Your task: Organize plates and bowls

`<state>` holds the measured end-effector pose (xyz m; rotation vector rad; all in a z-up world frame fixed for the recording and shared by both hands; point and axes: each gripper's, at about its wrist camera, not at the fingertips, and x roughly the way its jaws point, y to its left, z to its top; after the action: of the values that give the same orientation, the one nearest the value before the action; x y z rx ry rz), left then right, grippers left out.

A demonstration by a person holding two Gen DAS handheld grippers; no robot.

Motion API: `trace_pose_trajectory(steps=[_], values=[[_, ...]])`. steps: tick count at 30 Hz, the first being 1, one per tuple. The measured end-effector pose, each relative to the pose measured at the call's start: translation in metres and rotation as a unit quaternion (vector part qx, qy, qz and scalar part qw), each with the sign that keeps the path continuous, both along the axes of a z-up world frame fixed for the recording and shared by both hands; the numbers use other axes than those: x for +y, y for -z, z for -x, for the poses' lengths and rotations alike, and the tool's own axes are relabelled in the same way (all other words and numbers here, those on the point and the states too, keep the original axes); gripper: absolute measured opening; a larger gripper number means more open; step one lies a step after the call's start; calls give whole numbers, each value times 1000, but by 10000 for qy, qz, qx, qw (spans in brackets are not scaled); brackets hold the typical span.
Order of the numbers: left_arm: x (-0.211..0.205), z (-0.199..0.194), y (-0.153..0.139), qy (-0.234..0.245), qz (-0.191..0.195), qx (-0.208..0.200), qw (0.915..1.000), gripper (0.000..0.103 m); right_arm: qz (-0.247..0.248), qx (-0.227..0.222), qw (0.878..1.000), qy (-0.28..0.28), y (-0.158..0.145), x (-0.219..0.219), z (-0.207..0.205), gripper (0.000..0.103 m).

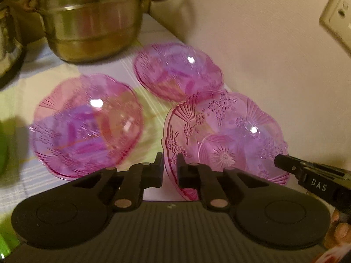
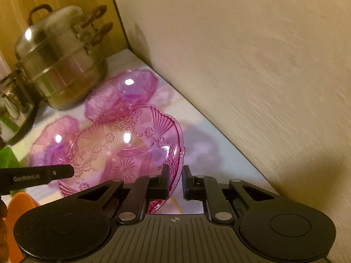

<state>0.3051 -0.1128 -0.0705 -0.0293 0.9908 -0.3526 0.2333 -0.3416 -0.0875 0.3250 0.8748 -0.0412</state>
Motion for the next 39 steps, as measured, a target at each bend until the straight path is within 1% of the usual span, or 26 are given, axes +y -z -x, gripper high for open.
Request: trace_pose_trajectory(steps=[6, 11, 19, 23, 31, 39], values=[[35, -3, -26, -336, -1, -239, 9991, 10, -46, -418, 9986, -329, -28, 27, -15, 11], [69, -16, -33, -676, -76, -327, 9972, 10, -13, -643, 9955, -696, -42, 62, -38, 11], [113, -32, -19, -1126, -136, -278, 9932, 10, 104, -611, 9911, -1174, -32, 110, -77, 11], [129, -39, -7, -1280, -145, -209, 9915, 10, 197, -545, 9893, -1336, -21, 129, -91, 11], [143, -47, 10, -1403, -164, -90, 9899, 10, 348, -419, 9864, -1549, -1, 149, -108, 11], [149, -52, 24, -1468, -156, 16, 9890, 10, 558, -388, 9831, -1699, 9, 162, -114, 11]])
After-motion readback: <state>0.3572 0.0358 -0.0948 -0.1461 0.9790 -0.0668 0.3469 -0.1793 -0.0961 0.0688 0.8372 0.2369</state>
